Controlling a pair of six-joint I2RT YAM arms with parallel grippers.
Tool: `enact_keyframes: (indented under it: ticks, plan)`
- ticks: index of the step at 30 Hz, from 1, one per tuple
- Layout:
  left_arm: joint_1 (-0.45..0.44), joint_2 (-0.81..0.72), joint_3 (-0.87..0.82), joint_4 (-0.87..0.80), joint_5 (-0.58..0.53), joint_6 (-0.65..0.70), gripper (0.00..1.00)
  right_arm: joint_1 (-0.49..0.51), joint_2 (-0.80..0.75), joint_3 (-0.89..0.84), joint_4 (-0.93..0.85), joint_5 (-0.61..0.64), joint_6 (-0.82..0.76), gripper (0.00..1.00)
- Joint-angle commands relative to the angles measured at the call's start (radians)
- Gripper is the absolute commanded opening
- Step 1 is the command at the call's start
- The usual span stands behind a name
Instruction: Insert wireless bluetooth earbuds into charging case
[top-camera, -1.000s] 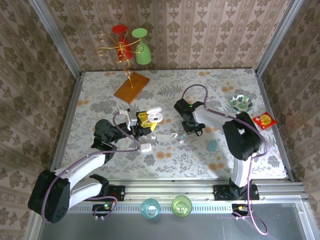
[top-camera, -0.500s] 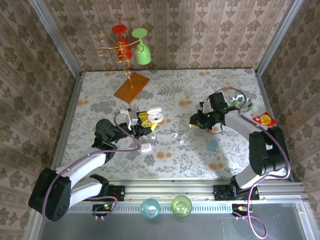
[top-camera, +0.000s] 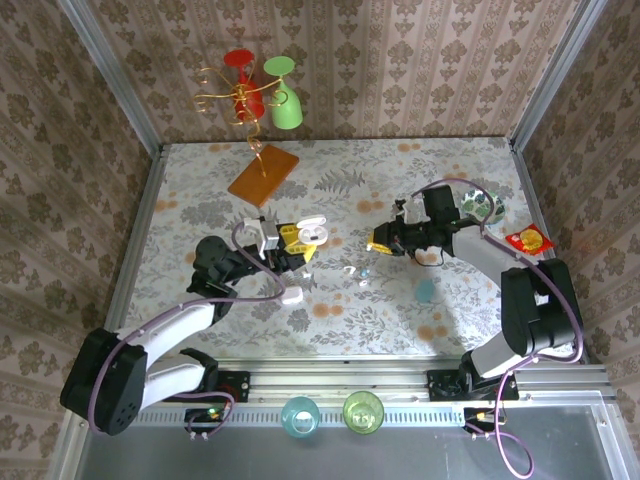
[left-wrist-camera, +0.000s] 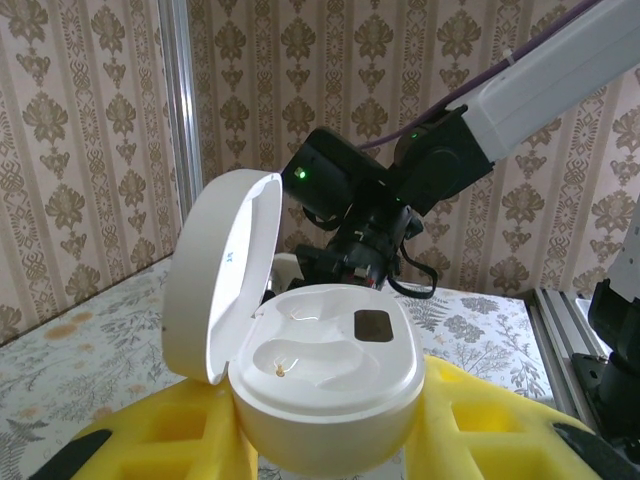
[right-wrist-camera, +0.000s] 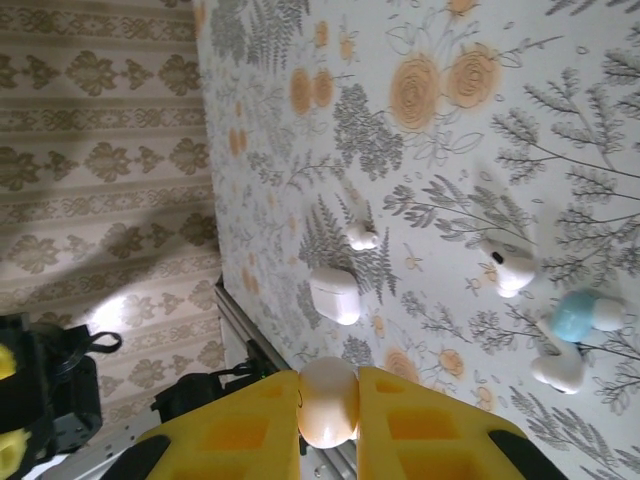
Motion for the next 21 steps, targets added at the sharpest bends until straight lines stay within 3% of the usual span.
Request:
enact_keyframes:
  ticks: [1, 13, 18, 21]
  plan:
    - [0.006, 0.009, 0.017, 0.055, 0.009, 0.013, 0.3, -0.004, -0.034, -0.015, 0.024, -0.063, 0.023, 0.19]
    - [0.006, 0.025, 0.027, 0.07, 0.016, 0.007, 0.3, -0.003, -0.05, -0.04, 0.116, -0.126, 0.196, 0.16]
    - [0.005, 0.031, 0.032, 0.071, 0.019, 0.01, 0.29, -0.003, -0.081, -0.029, 0.029, -0.086, 0.232, 0.16]
    - [0.005, 0.039, 0.032, 0.082, 0.021, 0.01, 0.29, -0.001, -0.102, -0.052, 0.066, -0.063, 0.318, 0.16]
